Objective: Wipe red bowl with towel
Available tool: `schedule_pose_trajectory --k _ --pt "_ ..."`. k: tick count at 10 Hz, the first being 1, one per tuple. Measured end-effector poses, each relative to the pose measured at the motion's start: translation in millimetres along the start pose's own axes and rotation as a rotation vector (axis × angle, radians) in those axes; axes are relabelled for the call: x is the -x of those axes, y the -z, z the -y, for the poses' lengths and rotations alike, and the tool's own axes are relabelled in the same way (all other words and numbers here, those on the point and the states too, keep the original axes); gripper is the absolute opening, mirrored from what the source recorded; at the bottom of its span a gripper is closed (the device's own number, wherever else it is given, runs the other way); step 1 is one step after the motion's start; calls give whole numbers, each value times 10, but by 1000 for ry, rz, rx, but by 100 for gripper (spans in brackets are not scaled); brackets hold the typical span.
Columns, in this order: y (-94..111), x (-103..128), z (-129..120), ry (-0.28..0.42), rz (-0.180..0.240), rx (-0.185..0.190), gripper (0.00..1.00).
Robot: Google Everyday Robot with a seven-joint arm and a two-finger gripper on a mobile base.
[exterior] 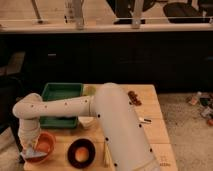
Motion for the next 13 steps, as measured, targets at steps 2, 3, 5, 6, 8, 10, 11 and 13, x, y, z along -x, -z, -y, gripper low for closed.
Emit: schedule_pose_trajectory --k 2,3,5,6,8,10,11,13 --pt "2 124 -202 -48 9 6 0" --pt "5 170 -305 -76 10 9 0" --pt "24 216 -481 -120 7 16 0" --pt "66 198 -596 -145 -3 22 0" --pt "111 108 -636 -158 -15 32 0" --pt "172 -87 -608 -147 -31 38 0" --pt "170 -135 -572 -139 -32 40 0" --pt "118 -219 -393 -107 -30 35 0"
